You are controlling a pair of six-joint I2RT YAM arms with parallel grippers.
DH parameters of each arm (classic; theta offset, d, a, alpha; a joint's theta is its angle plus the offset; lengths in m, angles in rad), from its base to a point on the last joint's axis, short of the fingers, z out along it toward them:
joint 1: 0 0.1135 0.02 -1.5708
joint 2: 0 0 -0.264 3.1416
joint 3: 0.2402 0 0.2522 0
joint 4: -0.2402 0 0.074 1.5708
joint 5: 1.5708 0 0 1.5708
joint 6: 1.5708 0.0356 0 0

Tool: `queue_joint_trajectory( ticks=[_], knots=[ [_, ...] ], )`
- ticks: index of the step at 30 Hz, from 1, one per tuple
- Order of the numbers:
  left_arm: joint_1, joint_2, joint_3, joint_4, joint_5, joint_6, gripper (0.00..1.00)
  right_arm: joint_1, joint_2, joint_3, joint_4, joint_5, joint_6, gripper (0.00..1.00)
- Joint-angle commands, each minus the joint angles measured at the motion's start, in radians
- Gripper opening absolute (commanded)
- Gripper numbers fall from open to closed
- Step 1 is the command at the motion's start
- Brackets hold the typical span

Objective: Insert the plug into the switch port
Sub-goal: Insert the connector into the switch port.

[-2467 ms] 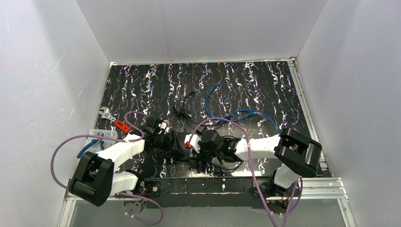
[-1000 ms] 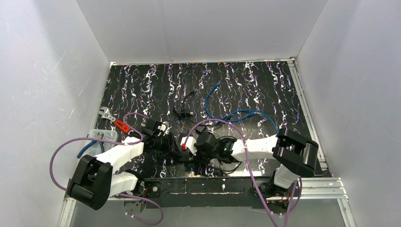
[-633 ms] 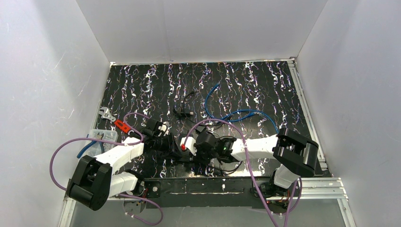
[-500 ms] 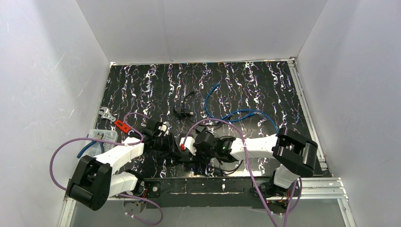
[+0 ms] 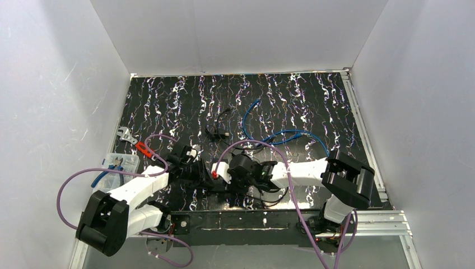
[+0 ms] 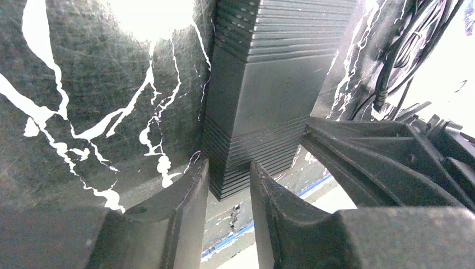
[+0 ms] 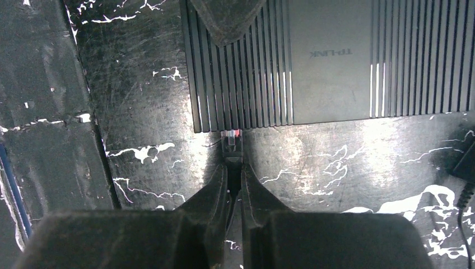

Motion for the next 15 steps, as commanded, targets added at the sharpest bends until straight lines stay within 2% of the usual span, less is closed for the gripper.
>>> queue_joint_trajectory(
  ticks=[1, 15],
  knots=[
    [-0.033, -0.054, -0.005, 0.012, 0.134, -0.038, 0.29, -0.003, -0.017, 0.102, 0.274, -0.042, -0.037, 0.01],
    [-0.037, -0.09, -0.02, 0.049, 0.19, -0.044, 0.28, -0.032, -0.052, 0.099, 0.327, -0.175, -0.091, 0.01]
  ],
)
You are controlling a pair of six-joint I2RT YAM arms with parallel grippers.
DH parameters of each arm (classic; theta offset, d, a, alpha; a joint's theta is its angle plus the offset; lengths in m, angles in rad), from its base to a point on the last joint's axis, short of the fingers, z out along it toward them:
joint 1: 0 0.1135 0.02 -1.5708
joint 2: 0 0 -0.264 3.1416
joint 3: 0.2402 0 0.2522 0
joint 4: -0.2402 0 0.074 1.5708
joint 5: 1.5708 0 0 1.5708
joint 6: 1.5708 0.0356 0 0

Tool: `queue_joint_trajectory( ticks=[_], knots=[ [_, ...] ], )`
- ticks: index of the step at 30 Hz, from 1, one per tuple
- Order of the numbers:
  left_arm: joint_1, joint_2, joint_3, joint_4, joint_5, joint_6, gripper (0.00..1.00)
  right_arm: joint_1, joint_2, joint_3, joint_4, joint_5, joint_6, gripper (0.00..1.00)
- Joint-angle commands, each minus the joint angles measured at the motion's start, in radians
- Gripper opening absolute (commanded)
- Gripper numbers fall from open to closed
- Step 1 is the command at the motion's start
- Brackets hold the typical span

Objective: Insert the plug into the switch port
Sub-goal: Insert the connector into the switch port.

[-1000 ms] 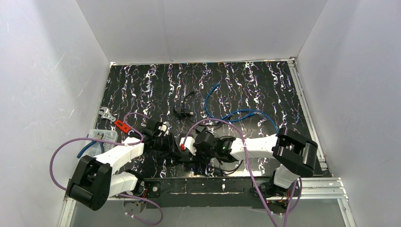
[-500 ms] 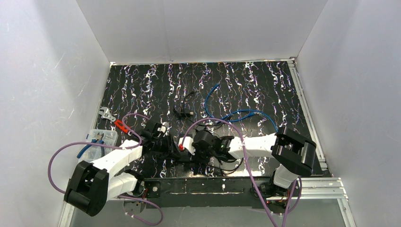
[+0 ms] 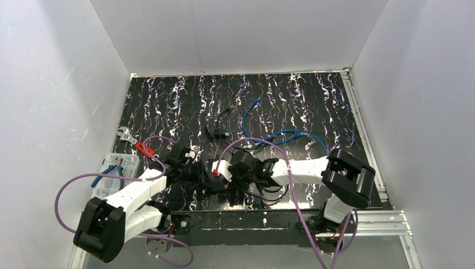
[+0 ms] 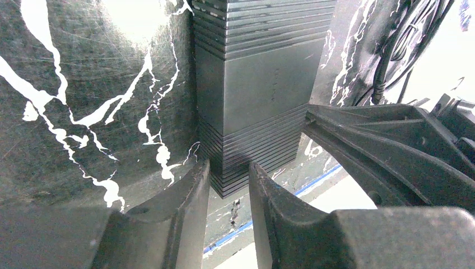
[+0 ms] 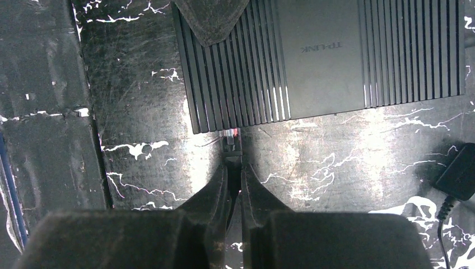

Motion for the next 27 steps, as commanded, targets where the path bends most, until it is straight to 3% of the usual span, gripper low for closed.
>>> queue_joint_trajectory(
  ticks=[1, 27],
  knots=[
    [-0.035, -0.022, -0.001, 0.076, 0.194, -0.041, 0.28, -0.001, -0.054, 0.087, 0.329, -0.124, -0.026, 0.01],
    [-0.066, 0.04, 0.006, 0.105, 0.199, -0.032, 0.27, -0.034, -0.058, 0.112, 0.376, -0.272, -0.041, 0.01]
  ],
)
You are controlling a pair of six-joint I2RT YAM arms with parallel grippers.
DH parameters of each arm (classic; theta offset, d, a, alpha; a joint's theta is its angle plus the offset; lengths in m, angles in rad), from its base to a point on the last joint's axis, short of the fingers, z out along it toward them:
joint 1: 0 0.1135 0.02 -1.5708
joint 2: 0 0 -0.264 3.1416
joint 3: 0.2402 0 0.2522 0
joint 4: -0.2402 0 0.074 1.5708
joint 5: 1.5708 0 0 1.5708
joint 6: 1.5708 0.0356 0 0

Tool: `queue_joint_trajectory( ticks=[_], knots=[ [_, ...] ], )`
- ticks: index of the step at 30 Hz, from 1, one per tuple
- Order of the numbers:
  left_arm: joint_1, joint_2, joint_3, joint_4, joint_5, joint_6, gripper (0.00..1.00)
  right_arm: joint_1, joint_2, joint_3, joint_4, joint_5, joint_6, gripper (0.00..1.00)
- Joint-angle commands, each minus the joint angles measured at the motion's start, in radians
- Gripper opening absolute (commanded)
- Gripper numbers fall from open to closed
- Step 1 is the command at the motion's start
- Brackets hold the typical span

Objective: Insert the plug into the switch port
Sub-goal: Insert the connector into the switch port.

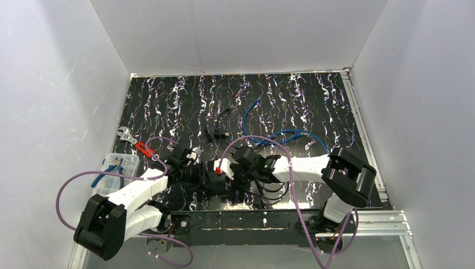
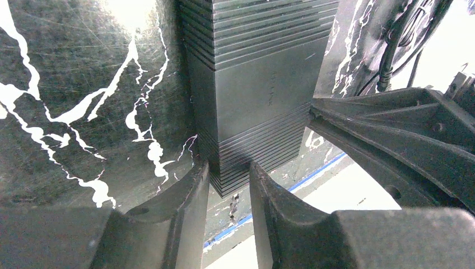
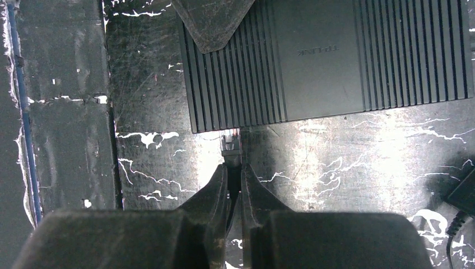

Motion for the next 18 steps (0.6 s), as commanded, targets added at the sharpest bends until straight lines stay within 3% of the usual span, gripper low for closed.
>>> queue_joint_trajectory(
  ticks=[1, 13, 18],
  knots=[
    [-0.046, 0.017, 0.017, 0.094, 0.17, -0.03, 0.27, 0.019, -0.063, 0.106, 0.377, -0.122, 0.003, 0.01],
    [-0.046, -0.01, 0.09, -0.031, 0.067, 0.004, 0.48, 0.01, -0.13, -0.037, 0.344, -0.06, 0.057, 0.01],
    [-0.046, -0.047, 0.15, -0.123, -0.048, 0.023, 0.65, 0.011, -0.159, -0.108, 0.321, -0.038, 0.074, 0.01]
  ],
)
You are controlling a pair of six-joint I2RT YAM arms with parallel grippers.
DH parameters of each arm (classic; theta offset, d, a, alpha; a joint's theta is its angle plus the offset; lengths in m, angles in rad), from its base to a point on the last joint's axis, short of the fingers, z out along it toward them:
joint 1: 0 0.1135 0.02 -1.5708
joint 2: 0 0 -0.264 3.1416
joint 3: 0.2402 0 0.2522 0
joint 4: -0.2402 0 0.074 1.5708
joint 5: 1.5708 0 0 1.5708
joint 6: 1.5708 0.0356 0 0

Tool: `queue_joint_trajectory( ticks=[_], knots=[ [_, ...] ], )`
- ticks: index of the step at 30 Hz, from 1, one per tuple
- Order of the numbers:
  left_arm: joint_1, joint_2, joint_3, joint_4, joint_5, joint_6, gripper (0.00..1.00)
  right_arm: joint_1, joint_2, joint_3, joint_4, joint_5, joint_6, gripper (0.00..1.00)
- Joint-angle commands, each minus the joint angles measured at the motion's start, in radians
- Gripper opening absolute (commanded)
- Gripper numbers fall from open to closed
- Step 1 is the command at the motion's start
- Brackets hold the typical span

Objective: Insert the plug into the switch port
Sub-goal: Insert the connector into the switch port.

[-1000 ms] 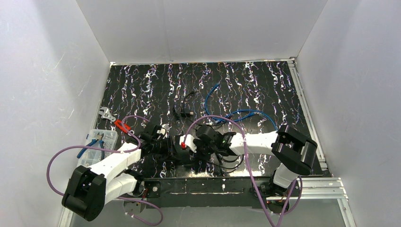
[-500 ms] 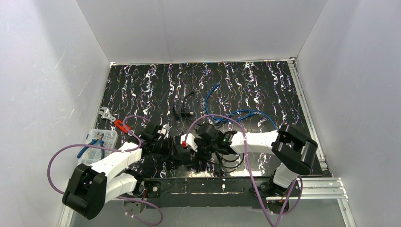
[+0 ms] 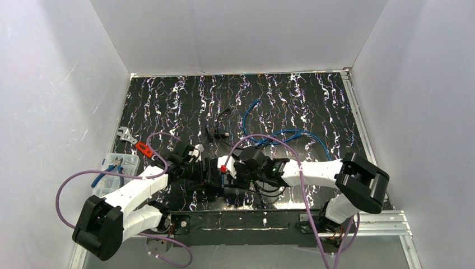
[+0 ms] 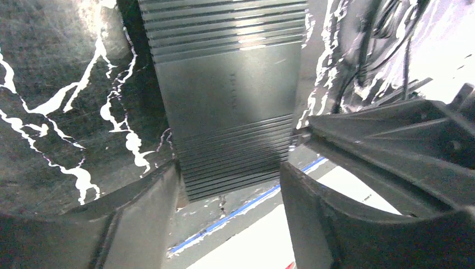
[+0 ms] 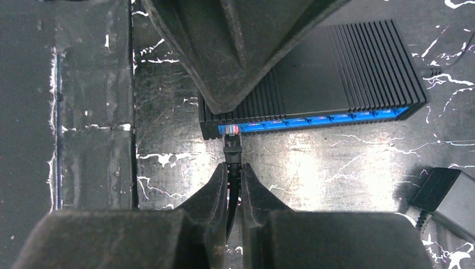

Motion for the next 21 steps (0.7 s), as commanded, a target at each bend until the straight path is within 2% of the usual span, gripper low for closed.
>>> queue_joint_trajectory(
  ticks=[1, 6, 8, 16, 21],
  knots=[
    [-0.013, -0.049, 0.101, -0.075, -0.054, 0.016, 0.68, 0.011, -0.058, -0.035, 0.179, -0.025, 0.038, 0.01],
    [-0.012, -0.084, 0.187, -0.2, -0.199, 0.053, 0.85, 0.011, -0.057, -0.07, 0.158, -0.008, 0.067, 0.01],
    [-0.012, -0.096, 0.21, -0.233, -0.235, 0.06, 0.97, 0.014, -0.049, -0.077, 0.154, -0.013, 0.083, 0.01],
    [-0.012, -0.119, 0.266, -0.32, -0.328, 0.069, 0.98, 0.032, 0.0, -0.062, 0.089, -0.023, 0.123, 0.02],
    [-0.012, -0.132, 0.276, -0.337, -0.35, 0.073, 0.98, 0.031, 0.0, -0.031, 0.042, 0.015, 0.12, 0.21]
  ],
)
